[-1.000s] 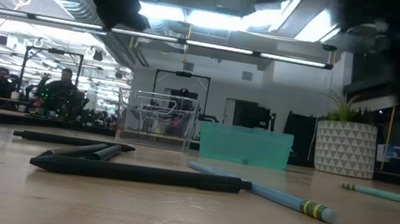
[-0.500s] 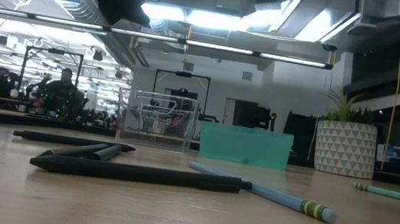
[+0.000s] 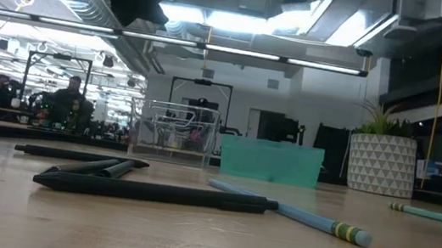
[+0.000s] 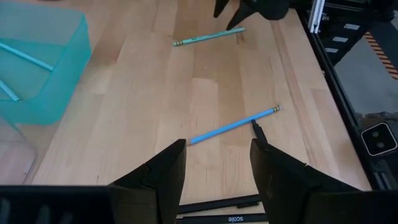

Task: Sort pens & pencils
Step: Put the light blue pencil into the light blue bin

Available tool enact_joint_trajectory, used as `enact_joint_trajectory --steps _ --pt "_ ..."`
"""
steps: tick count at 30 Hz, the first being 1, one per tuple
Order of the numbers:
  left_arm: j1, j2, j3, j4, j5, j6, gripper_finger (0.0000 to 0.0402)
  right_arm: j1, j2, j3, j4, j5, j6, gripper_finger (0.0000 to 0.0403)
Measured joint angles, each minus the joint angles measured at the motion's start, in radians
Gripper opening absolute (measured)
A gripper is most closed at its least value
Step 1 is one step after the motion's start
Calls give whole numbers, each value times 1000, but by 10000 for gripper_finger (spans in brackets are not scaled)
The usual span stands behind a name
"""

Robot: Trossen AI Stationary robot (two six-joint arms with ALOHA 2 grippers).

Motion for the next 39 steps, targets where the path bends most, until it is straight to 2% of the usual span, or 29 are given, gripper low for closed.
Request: enact_joint_trajectory --steps 4,9,12,16,24,30,39 --pt "0 0 0 0 0 0 173 6 -61 -91 128 70 -14 191" --pt "0 0 0 0 0 -1 173 7 -145 -183 182 188 21 188" --pt "0 0 0 0 0 0 173 7 -152 -219 254 173 -34 187" --pt "0 0 0 0 0 0 173 7 -120 -236 340 177 -198 187" --pt "0 0 0 0 0 0 173 5 -57 -234 327 200 -251 187" --pt "0 0 0 -1 -1 0 173 -8 -41 -235 398 198 -519 187" --pt "0 0 0 -1 -1 -1 173 -59 -43 -233 532 136 -746 159"
